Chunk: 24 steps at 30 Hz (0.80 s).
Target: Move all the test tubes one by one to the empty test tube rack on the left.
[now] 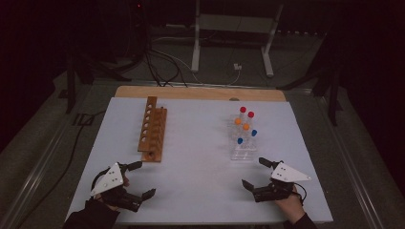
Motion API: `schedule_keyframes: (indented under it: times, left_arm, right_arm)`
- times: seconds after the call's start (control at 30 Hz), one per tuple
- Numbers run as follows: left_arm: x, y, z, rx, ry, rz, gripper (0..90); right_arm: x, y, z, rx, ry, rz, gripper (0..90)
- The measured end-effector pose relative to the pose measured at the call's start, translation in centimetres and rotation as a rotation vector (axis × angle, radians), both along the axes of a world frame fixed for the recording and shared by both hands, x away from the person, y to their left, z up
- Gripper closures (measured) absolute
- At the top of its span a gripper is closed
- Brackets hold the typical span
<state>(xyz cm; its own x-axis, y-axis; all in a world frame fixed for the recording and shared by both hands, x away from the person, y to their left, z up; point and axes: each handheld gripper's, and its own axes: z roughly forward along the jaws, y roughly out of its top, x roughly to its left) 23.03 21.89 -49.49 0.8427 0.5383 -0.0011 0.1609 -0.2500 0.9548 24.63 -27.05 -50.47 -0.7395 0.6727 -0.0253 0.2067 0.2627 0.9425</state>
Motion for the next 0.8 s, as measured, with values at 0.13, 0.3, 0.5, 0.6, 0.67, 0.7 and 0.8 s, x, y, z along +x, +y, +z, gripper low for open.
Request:
schedule_keyframes:
  times: [0.13, 0.3, 0.5, 0.6, 0.67, 0.7, 0.8]
  left_arm:
    - [-0.07, 0.01, 0.11, -0.007, -0.011, 0.002, 0.5]
    - [-0.07, 0.00, 0.13, -0.007, -0.011, -0.001, 0.5]
    - [-0.10, 0.00, 0.13, -0.001, -0.010, -0.006, 0.4]
    - [-0.13, -0.10, 0.13, -0.002, -0.007, -0.012, 0.4]
    - [-0.16, -0.13, 0.12, 0.003, -0.009, -0.013, 0.4]
    - [-0.19, -0.13, 0.17, 0.003, -0.010, -0.014, 0.4]
    - [-0.23, -0.12, 0.18, 0.001, -0.012, -0.013, 0.4]
  right_arm:
    - [-0.11, 0.00, 0.07, 0.025, -0.004, 0.007, 0.0]
    - [-0.20, 0.01, 0.29, 0.017, 0.030, 0.000, 0.0]
    - [-0.18, 0.28, 0.65, -0.013, 0.075, 0.003, 0.0]
    - [0.13, 0.72, 0.04, -0.074, 0.113, 0.016, 0.0]
    - [0.23, 0.85, -0.25, -0.090, 0.111, 0.010, 0.0]
    - [0.20, 0.89, -0.19, -0.089, 0.112, 0.009, 0.0]
    - [0.08, 0.80, 0.15, -0.064, 0.098, -0.006, 0.0]
